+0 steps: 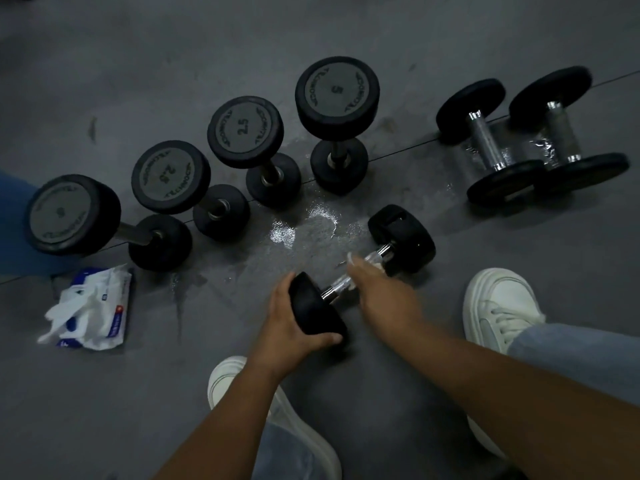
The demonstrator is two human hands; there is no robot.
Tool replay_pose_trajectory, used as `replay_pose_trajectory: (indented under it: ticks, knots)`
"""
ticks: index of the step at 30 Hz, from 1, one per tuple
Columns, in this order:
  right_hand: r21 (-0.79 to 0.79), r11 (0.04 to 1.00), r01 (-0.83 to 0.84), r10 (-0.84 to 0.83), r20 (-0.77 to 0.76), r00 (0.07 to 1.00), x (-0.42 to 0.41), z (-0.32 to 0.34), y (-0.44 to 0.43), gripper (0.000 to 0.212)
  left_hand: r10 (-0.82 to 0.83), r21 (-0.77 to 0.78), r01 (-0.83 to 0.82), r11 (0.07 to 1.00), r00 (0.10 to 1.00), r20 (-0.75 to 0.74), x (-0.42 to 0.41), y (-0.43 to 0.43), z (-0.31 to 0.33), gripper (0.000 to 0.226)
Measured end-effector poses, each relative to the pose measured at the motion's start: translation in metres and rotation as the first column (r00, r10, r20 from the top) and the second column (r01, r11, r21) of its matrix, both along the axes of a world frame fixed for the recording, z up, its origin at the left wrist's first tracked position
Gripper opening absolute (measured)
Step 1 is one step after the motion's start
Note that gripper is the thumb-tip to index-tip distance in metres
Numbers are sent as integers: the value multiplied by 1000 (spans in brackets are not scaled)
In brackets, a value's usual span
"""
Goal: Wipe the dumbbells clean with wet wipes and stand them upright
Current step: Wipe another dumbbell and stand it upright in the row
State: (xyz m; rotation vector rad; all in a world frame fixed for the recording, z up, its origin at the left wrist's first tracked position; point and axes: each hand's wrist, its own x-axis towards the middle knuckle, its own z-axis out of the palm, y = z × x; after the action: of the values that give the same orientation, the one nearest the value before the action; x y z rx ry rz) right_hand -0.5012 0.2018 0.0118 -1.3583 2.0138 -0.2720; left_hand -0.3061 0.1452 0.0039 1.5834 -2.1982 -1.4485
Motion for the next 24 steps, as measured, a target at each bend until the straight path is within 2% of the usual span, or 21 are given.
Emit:
replay_pose_trajectory:
  ticks: [2,5,7,10,17,19,21,24]
  knots:
    - [-83,994,-71,79,100,992,3,-1,0,49,-7,19,7,1000,1000,-19,1,-2,-4,128]
    - [-137,987,85,-67,134,989,-4,0,-10,40,27,12,-27,1000,999,-25,1,-6,-7,119]
    - [-140,985,100,-83,119,989,-5,2,-15,39,13,-11,-13,1000,1000,-11,1,-7,-7,117]
    - [-155,987,-30,41,70,997,-10,14,-21,42,-33,-31,33,999,999,26,0,-8,-4,116]
    - [-263,954,-145,106,-157,982,-70,55,-45,50,-198,-115,222,968,961,191,-17,-25,20,112]
    - [-249,951,-185,131,-220,967,-90,64,-44,54,-232,-169,278,946,941,248,-24,-29,28,110]
    - [-170,958,-233,181,-275,944,-102,67,-34,57,-266,-214,336,917,917,299,-30,-29,33,110]
    - [-46,941,-336,317,-233,919,-90,59,-17,61,-290,-183,375,909,883,368,-35,-23,38,111]
